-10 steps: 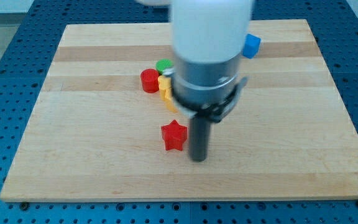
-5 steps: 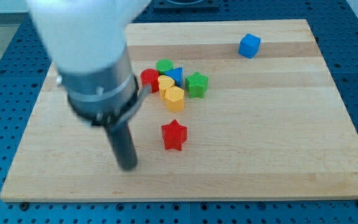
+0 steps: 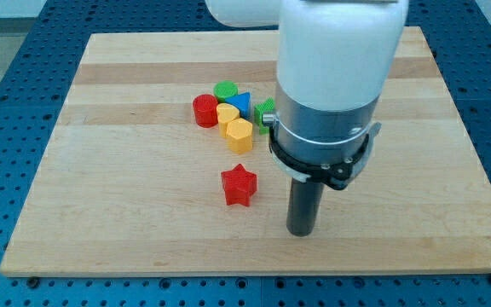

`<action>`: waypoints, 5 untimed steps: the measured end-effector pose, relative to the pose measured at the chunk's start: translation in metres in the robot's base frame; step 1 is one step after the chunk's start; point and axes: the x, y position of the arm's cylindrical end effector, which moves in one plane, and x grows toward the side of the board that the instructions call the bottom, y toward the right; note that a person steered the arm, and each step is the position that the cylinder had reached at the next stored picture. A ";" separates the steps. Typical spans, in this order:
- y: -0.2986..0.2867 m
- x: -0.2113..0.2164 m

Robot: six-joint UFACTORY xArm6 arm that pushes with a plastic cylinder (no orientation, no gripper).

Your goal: Push the red star slightly left

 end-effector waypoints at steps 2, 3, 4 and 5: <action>-0.035 -0.046; -0.052 -0.061; -0.074 -0.072; -0.098 -0.079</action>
